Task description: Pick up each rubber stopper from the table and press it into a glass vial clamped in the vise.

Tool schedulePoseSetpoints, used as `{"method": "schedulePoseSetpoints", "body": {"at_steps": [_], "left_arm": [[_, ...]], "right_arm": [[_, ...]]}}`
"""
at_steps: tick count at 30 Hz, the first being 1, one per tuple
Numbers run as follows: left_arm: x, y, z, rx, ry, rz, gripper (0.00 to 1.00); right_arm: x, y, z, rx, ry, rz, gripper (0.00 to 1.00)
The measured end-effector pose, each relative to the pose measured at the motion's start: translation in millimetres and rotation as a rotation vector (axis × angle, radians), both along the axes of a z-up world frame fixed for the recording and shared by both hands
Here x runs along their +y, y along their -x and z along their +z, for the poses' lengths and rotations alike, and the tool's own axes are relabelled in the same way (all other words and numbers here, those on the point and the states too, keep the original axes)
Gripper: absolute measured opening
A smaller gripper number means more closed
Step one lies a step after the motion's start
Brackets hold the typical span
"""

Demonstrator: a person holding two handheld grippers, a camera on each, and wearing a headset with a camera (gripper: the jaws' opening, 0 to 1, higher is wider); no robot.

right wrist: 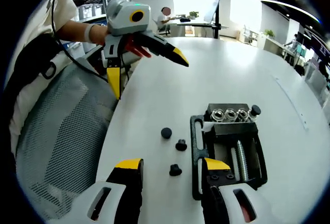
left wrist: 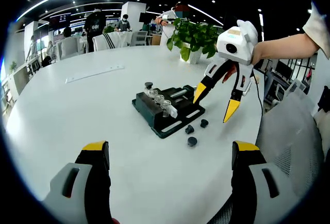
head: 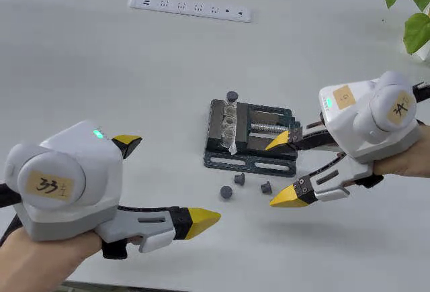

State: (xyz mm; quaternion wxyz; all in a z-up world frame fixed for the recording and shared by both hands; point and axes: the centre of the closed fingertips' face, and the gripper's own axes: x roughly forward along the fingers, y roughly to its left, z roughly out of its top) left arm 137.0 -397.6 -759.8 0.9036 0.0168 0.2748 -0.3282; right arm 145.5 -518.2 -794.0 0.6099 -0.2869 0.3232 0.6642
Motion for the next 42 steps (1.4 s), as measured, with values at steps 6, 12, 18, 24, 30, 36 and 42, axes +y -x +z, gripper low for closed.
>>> {"method": "schedulePoseSetpoints", "body": {"at_steps": [6, 12, 18, 24, 30, 36, 42], "left_arm": [[-1.0, 3.3, -1.4, 0.007, 0.0, 0.004, 0.99], [-1.3, 5.7, -3.8, 0.015, -0.004, 0.008, 0.99], [0.4, 6.1, -6.9, 0.018, -0.006, 0.008, 0.99], [-3.2, 8.7, -5.6, 0.022, -0.007, 0.007, 0.99], [-0.9, 8.7, -8.8, 0.025, -0.006, 0.007, 0.99], [-4.2, 9.4, -7.6, 0.027, -0.005, 0.005, 0.98], [-10.3, 10.5, -9.7, 0.027, -0.015, -0.022, 0.98]], "right_arm": [[-6.9, 3.0, -14.0, 0.006, 0.01, -0.007, 0.33], [-11.1, 4.2, -24.8, 0.002, 0.018, -0.003, 0.24], [-12.3, 3.8, -29.5, -0.003, 0.028, 0.005, 0.19], [-11.1, 4.5, -30.5, -0.006, 0.022, 0.017, 0.15], [-8.7, 4.1, -32.3, -0.012, 0.026, 0.026, 0.11], [-8.6, 1.8, -33.2, -0.019, 0.025, 0.028, 0.08], [-7.3, 1.8, -26.3, -0.018, 0.02, 0.017, 0.07]]}}
